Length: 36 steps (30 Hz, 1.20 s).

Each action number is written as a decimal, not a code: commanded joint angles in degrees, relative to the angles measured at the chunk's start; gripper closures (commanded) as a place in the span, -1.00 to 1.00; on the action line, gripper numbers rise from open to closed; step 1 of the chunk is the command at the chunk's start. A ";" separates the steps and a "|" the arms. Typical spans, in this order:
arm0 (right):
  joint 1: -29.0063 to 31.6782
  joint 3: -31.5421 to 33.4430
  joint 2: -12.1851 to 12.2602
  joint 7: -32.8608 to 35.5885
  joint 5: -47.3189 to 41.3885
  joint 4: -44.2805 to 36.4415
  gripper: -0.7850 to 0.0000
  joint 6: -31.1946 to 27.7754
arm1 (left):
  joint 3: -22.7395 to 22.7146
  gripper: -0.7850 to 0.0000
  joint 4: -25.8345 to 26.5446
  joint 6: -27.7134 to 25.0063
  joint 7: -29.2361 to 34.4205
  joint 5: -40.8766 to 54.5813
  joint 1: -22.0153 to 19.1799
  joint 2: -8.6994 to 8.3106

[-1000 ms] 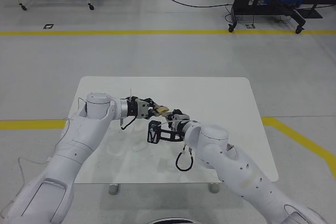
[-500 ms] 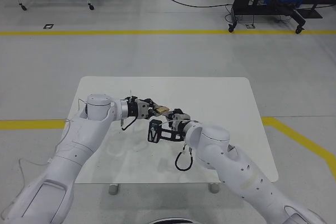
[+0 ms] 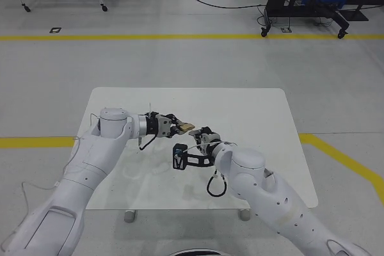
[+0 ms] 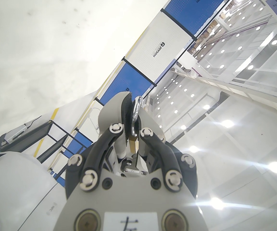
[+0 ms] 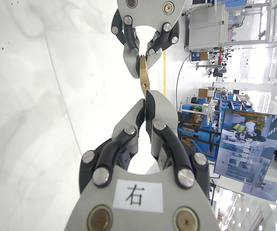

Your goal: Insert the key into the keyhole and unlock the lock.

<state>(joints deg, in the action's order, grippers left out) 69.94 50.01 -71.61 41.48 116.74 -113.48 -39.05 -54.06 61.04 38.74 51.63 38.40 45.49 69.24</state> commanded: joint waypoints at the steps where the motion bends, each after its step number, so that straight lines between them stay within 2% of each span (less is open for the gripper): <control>1: -0.27 -0.23 -0.08 -0.21 0.06 0.39 1.00 -0.59 | 0.08 1.00 -0.15 0.13 0.03 0.06 -0.09 0.01; 36: -0.83 0.39 -0.94 0.84 -2.50 0.80 1.00 -0.50 | -0.16 1.00 -0.80 -0.45 -0.16 0.49 -0.37 -0.14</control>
<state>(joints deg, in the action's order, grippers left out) 69.10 50.40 -72.55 42.32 114.25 -112.68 -39.55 -54.22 60.25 38.30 51.47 38.89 45.13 69.10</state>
